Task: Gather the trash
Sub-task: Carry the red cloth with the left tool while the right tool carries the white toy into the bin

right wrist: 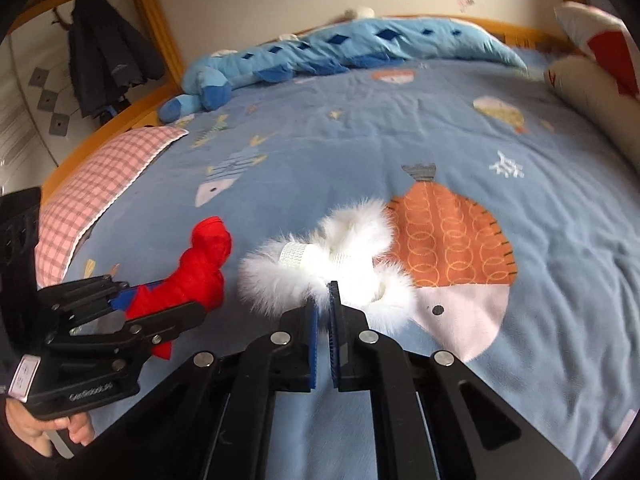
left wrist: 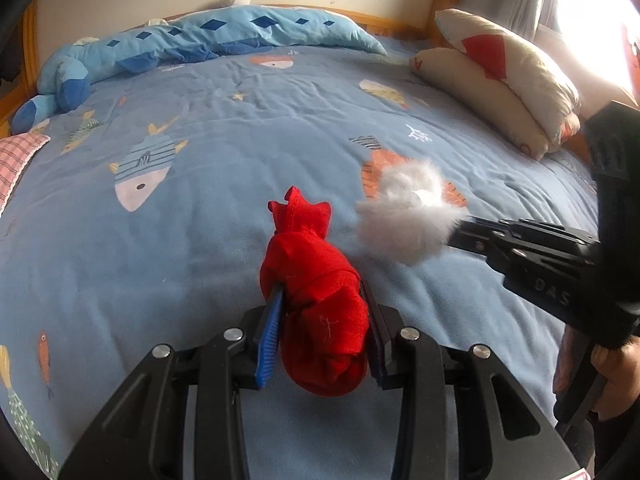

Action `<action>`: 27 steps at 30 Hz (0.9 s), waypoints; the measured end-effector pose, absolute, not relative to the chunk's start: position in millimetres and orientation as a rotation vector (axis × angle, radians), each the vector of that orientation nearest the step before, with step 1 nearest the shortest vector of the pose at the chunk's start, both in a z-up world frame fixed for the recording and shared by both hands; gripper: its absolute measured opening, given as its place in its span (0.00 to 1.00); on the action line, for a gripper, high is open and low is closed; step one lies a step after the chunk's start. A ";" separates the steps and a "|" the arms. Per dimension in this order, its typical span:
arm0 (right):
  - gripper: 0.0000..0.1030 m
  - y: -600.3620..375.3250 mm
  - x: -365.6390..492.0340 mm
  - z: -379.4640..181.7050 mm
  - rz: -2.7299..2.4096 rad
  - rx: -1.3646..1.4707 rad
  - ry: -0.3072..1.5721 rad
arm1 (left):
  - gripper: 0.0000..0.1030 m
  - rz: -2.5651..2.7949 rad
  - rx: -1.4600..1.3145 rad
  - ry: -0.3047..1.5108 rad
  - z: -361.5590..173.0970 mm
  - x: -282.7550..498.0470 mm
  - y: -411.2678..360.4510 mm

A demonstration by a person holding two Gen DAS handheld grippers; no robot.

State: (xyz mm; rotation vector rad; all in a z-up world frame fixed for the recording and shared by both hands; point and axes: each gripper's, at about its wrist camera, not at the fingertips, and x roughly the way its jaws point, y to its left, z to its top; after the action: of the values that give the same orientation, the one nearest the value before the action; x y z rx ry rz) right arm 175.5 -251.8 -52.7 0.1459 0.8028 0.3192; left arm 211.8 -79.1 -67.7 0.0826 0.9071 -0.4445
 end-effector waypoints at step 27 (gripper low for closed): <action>0.05 -354.2 -62.2 -7.1 0.083 0.282 0.713 | 0.36 -0.813 0.208 0.839 -30.9 40.0 -186.0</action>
State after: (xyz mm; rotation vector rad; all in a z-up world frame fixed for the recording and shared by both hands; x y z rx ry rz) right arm -62.2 -354.2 -7.1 0.2817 0.7134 0.0826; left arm 40.0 -186.0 -30.9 0.2076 0.8389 -0.8135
